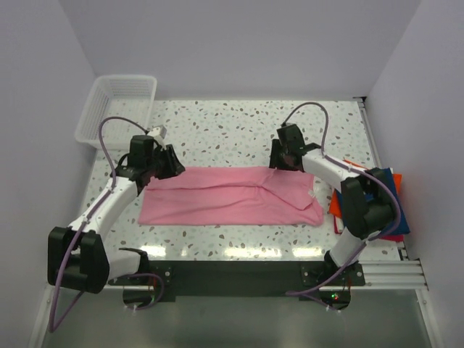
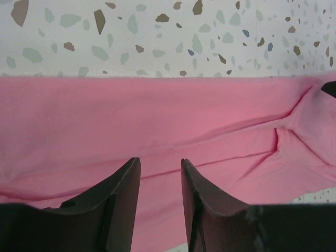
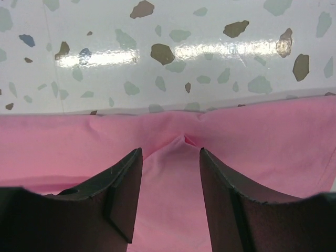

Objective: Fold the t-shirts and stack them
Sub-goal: Fold the tshirt

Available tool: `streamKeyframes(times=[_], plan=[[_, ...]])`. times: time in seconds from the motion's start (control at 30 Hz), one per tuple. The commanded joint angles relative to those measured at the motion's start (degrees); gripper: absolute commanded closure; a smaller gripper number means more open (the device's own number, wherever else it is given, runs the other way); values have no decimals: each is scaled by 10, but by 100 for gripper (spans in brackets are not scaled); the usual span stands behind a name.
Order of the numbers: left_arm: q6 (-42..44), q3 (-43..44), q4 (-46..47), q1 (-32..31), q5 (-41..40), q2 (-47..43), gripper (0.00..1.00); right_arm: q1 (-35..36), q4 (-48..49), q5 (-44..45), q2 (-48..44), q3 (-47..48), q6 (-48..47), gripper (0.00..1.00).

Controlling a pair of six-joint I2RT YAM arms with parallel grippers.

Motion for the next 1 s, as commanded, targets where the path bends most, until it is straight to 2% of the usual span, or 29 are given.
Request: streamKeyframes(times=[0.0, 0.2, 0.33, 0.43, 0.7, 0.97], plan=[[36, -11, 10, -2, 22, -25, 58, 9, 7, 56, 27, 24, -4, 49], [38, -20, 14, -2, 37, -23, 59, 23, 13, 73, 48, 25, 13, 63], [39, -22, 12, -2, 34, -27, 59, 29, 11, 70, 21, 7, 28, 84], [39, -22, 13, -2, 34, -27, 59, 32, 11, 56, -10, -15, 37, 92], [39, -23, 8, -2, 32, -18, 59, 43, 2, 23, -83, -75, 65, 94], [39, -22, 2, -2, 26, -8, 59, 72, 35, 0, -149, -143, 120, 95]])
